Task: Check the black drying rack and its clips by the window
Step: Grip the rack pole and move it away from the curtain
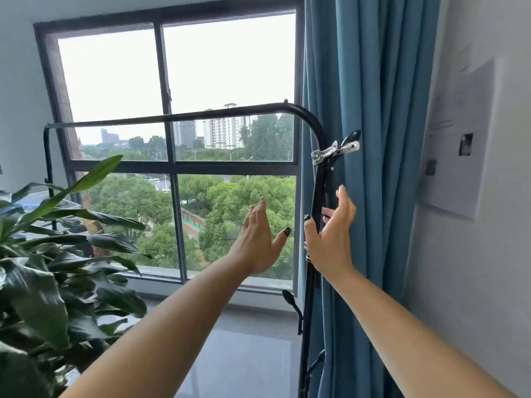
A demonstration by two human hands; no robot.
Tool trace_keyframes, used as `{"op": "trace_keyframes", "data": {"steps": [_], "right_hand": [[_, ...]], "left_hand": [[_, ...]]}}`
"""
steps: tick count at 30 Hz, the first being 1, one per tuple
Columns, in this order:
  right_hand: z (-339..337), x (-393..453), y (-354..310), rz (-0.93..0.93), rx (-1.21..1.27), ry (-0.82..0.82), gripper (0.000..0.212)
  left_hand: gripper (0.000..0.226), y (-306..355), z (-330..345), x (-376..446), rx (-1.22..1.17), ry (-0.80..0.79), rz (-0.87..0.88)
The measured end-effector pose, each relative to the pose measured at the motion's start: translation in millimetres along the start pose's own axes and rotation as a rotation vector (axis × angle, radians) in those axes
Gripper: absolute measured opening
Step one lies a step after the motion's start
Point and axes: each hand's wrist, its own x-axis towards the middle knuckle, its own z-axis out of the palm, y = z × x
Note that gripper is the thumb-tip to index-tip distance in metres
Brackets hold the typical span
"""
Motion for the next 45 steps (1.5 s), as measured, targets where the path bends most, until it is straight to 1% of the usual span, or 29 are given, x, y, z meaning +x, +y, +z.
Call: {"op": "trace_keyframes", "data": {"steps": [1, 2, 4, 6, 9, 12, 14, 16, 19, 22, 24, 25, 27, 28, 29, 33, 38, 43, 45], "right_hand": [[0, 3, 2, 0.067, 0.041, -0.002, 0.073], [0, 5, 1, 0.107, 0.033, -0.043, 0.069], [-2, 13, 0, 0.244, -0.001, -0.18, 0.06], [-2, 19, 0, 0.356, 0.009, -0.292, 0.053], [-3, 22, -5, 0.379, 0.016, -0.325, 0.037], [1, 21, -17, 0.377, 0.016, -0.371, 0.018], [7, 21, -26, 0.354, -0.039, -0.415, 0.007], [14, 22, -33, 0.313, -0.092, -0.433, 0.007], [25, 21, -46, 0.257, -0.106, -0.488, 0.007], [34, 19, -58, 0.225, -0.096, -0.495, 0.005], [39, 20, -64, 0.203, -0.08, -0.5, 0.004], [43, 20, -66, 0.195, -0.077, -0.504, 0.004], [49, 22, -66, 0.189, -0.072, -0.5, 0.005], [52, 23, -65, 0.193, -0.068, -0.487, 0.005], [54, 25, -62, 0.202, -0.065, -0.471, 0.006], [55, 34, -53, 0.216, -0.075, -0.448, 0.007], [65, 44, -40, 0.2, -0.081, -0.438, 0.003], [64, 64, -29, 0.212, -0.034, -0.414, 0.017], [66, 74, -23, 0.172, -0.058, -0.398, 0.019]], "left_hand": [[0.085, 1, 3, -2, -0.042, -0.012, -0.014], [0.084, 1, 5, -4, -0.075, -0.03, -0.023], [0.084, -1, 14, -14, -0.116, -0.078, -0.05], [0.084, -6, 24, -25, -0.2, -0.138, -0.115], [0.081, -11, 37, -44, -0.333, -0.165, -0.221], [0.076, -11, 52, -64, -0.463, -0.122, -0.322], [0.074, -13, 64, -77, -0.499, -0.101, -0.371], [0.073, -16, 75, -90, -0.526, -0.08, -0.407], [0.076, -18, 86, -104, -0.576, -0.031, -0.453], [0.082, -22, 95, -113, -0.646, 0.034, -0.506], [0.083, -24, 101, -116, -0.699, 0.058, -0.571], [0.08, -26, 106, -118, -0.725, 0.055, -0.613], [0.059, -28, 114, -121, -0.735, 0.019, -0.654], [0.047, -30, 117, -123, -0.719, -0.003, -0.648], [0.039, -32, 121, -124, -0.711, -0.014, -0.637], [0.023, -39, 130, -117, -0.708, -0.015, -0.595], [0.022, -52, 139, -94, -0.649, -0.006, -0.567], [0.024, -69, 147, -71, -0.593, -0.04, -0.465], [0.026, -74, 149, -58, -0.616, -0.033, -0.443]]}}
